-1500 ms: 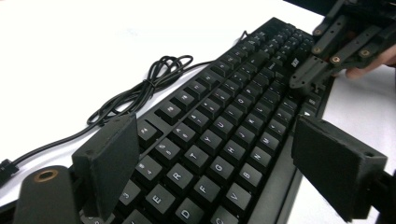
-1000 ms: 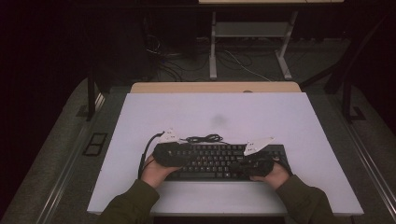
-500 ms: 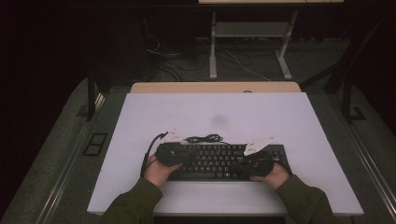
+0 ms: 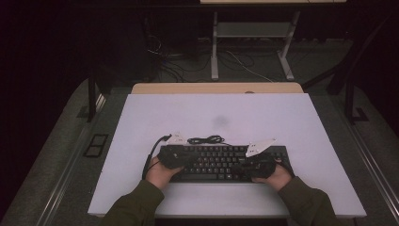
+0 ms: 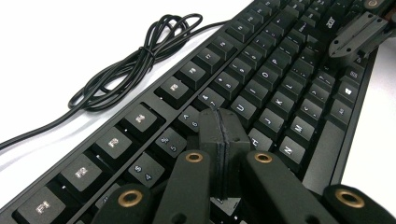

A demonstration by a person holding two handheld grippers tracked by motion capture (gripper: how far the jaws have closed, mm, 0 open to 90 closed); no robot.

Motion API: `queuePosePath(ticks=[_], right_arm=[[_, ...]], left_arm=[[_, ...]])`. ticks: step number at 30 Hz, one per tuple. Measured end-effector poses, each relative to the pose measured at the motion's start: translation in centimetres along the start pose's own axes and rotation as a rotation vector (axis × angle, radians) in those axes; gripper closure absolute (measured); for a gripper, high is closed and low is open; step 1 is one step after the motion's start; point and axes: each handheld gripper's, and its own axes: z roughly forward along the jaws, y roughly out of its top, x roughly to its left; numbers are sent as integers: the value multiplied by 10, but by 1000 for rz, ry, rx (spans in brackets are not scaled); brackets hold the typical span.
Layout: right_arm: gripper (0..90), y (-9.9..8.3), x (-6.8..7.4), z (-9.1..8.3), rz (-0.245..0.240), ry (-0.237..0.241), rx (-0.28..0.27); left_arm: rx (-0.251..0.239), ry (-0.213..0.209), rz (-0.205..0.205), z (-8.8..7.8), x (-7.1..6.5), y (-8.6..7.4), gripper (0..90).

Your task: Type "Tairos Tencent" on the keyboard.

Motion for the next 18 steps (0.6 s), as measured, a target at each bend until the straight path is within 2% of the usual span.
queuePosePath(ticks=[18], right_arm=[[893, 0, 0, 0, -1, 0, 1]], left_arm=[[6, -7, 3, 2, 1, -1, 890]])
